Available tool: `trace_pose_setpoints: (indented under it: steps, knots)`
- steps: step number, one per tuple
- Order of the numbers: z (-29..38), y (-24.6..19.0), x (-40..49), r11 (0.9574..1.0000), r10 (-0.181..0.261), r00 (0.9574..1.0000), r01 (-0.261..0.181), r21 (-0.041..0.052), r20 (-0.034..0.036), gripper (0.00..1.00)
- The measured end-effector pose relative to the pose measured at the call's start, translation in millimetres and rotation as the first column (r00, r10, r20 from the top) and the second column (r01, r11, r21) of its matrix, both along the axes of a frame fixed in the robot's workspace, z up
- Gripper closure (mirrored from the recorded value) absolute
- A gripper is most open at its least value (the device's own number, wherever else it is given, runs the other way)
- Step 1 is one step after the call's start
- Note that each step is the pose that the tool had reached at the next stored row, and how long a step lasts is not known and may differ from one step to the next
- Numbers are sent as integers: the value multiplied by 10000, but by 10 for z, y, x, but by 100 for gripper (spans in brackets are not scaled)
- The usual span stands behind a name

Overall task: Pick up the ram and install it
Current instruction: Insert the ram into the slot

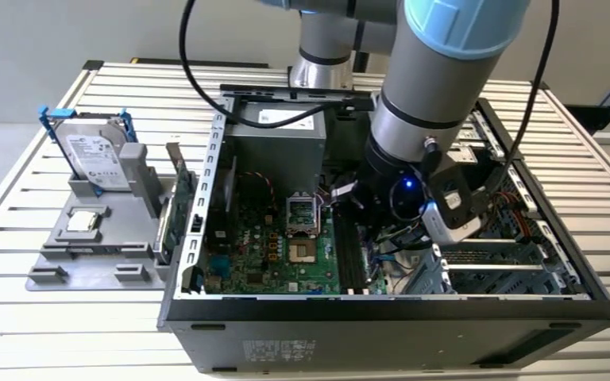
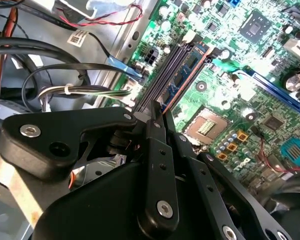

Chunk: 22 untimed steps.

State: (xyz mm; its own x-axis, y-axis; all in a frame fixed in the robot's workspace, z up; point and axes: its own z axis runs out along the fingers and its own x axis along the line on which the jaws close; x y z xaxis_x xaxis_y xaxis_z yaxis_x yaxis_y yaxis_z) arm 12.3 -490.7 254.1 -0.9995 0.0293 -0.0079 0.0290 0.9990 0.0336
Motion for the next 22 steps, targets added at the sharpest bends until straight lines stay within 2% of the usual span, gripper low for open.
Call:
trace_pose_setpoints:
  steps: [4,16,22]
  knots:
    - [-40,17,-1,10000,-1,10000,1,-3,-1,100]
    - [-207,133,0,10000,0,10000,0,1,0,100]
    - [-296,167,7,10000,-1,10000,1,0,0,100]
